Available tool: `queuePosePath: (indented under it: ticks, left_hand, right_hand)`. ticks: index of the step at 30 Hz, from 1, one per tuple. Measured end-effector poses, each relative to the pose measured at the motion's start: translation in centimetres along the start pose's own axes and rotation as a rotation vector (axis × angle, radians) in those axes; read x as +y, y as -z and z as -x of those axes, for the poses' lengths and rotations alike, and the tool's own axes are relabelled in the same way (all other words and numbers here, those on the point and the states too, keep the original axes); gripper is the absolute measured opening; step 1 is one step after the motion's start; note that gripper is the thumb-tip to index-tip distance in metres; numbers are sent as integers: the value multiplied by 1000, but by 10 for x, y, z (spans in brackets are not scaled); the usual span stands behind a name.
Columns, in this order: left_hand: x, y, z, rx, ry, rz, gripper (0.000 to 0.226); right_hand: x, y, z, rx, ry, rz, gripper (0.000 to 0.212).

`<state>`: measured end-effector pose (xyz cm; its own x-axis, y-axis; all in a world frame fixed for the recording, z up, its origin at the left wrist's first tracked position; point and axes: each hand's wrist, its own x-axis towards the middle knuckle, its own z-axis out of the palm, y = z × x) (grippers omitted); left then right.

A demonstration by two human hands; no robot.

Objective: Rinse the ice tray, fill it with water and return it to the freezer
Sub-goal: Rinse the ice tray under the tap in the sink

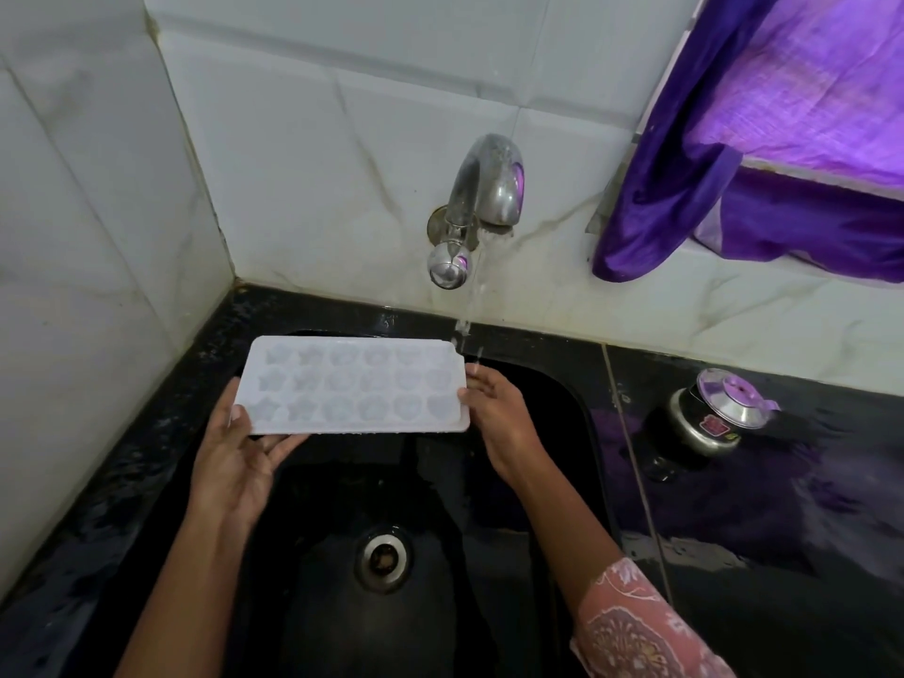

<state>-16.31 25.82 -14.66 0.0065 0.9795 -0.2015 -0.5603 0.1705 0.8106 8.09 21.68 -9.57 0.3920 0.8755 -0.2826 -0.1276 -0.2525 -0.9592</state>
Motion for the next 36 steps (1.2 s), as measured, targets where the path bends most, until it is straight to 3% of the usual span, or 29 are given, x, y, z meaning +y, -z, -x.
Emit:
queuePosePath:
  ticks: [2, 5, 10, 15, 19, 22, 26, 28, 30, 33, 36]
  left_hand:
    - [-4, 2, 5, -4, 6, 17, 39]
    - [-6, 8, 11, 7, 13, -8, 56]
    - [-10, 13, 21, 28, 32, 2, 35]
    - [-10, 9, 31, 25, 134, 17, 41]
    - [-9, -2, 34, 16, 290, 44, 25]
    - [-8, -12, 33, 27, 312, -9, 33]
    - [-7, -26, 30, 28, 252, -4, 33]
    - [-7, -33, 30, 16, 226, 13, 29]
    - [-7, -39, 31, -7, 204, 20, 27]
    - [-7, -43, 31, -27, 193, 20, 32]
    - [-8, -45, 33, -14, 191, 14, 34]
  right_hand:
    - [-3, 5, 1, -26, -3, 56, 37]
    - [-2, 8, 7, -53, 0, 105, 38]
    - [12, 15, 18, -43, -19, 154, 38]
    - [22, 25, 28, -4, -22, 146, 38]
    - [24, 36, 30, 14, -14, 140, 37]
    - [22, 44, 27, 25, -11, 154, 35]
    - [5, 49, 16, 29, -7, 392, 37]
    - [-14, 44, 6, 109, 107, 658, 36]
    - [-39, 35, -5, 169, 358, 858, 44]
    - [-74, 12, -21, 113, 628, 1080, 63]
    - [-92, -7, -36, 17, 785, 1409, 70]
